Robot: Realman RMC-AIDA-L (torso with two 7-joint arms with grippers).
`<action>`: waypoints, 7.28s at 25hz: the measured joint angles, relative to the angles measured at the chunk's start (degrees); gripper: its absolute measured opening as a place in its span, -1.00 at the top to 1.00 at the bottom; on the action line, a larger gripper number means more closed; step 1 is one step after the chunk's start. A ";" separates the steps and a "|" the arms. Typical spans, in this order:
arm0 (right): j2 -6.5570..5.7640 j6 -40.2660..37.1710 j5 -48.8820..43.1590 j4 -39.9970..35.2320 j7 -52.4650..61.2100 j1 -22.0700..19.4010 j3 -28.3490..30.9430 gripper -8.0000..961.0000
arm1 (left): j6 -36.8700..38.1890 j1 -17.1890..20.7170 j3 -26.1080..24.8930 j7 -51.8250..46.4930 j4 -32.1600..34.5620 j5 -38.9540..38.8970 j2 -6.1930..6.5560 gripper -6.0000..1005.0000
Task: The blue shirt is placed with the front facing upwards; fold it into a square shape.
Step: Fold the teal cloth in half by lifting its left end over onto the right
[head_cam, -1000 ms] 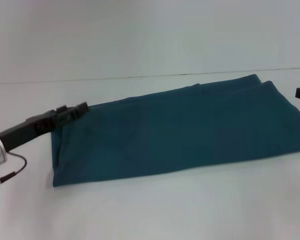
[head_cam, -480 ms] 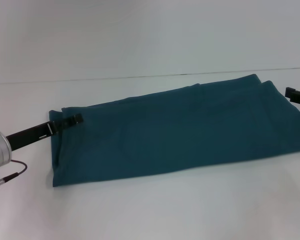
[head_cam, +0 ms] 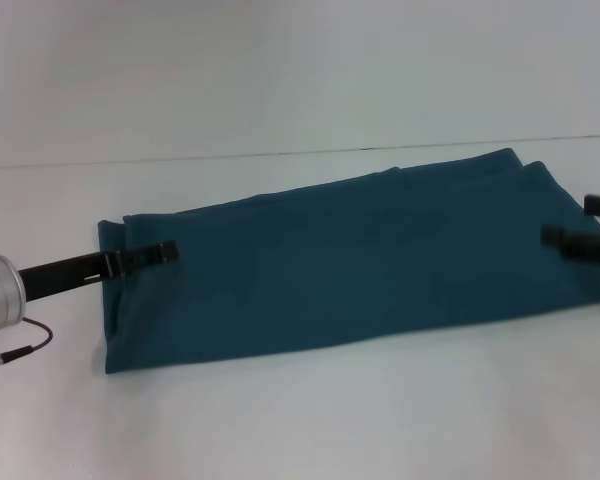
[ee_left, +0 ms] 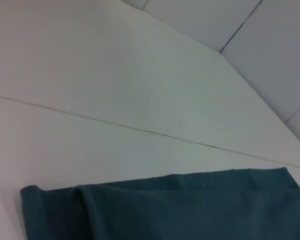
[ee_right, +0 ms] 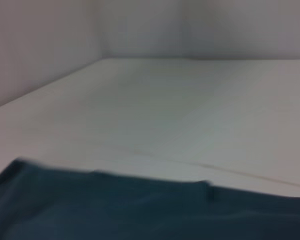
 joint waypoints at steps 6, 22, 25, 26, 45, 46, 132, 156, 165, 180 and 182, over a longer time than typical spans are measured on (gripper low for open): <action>-2.24 -20.20 0.18 -0.88 -11.50 -3.42 1.91 -0.92 | 1.27 0.49 -0.57 -2.13 1.26 0.91 0.20 -0.74; -0.91 -37.77 -2.01 -6.69 -15.27 -6.39 6.20 -0.91 | 1.29 -0.99 -0.03 -9.68 1.80 4.17 1.41 -0.74; -0.68 -37.45 -2.01 -6.41 -15.33 -6.07 6.18 -0.91 | 0.22 -1.31 0.01 -11.03 1.34 5.35 1.51 -0.74; -0.62 -37.40 -2.01 -6.25 -15.33 -5.92 6.26 -0.91 | -0.21 -1.36 0.12 -11.40 1.25 6.05 1.49 -0.74; 0.77 -37.07 -2.09 -5.84 -14.93 -4.94 5.97 -0.91 | -10.60 -1.93 4.28 -12.16 -2.19 10.13 0.37 -0.75; 0.82 -36.97 -2.09 -5.84 -14.93 -4.93 5.98 -0.91 | -10.64 -1.87 4.23 -12.16 -2.14 10.14 0.37 -0.75; 1.34 -33.29 -3.18 -4.39 -15.05 -3.83 5.90 -0.91 | -8.94 -4.09 4.41 -16.33 -4.55 12.81 0.49 -0.76; 1.35 -32.88 -3.24 -3.12 -15.83 -4.46 5.95 -0.91 | -8.05 -6.95 4.40 -16.55 -6.49 12.68 -0.18 -0.74; 1.34 -32.88 -3.23 -2.77 -15.86 -4.75 5.90 -0.91 | -8.79 -7.27 8.16 -16.02 -6.29 13.05 -0.47 -0.28; 1.34 -32.91 -3.23 -2.33 -15.94 -4.89 6.39 -0.91 | -8.22 -5.61 7.90 -16.07 -2.42 12.52 -0.74 0.59; 1.34 -32.86 -3.23 -2.32 -15.94 -4.86 6.41 -0.91 | -8.23 -4.72 7.88 -16.26 -1.08 12.22 -0.76 0.72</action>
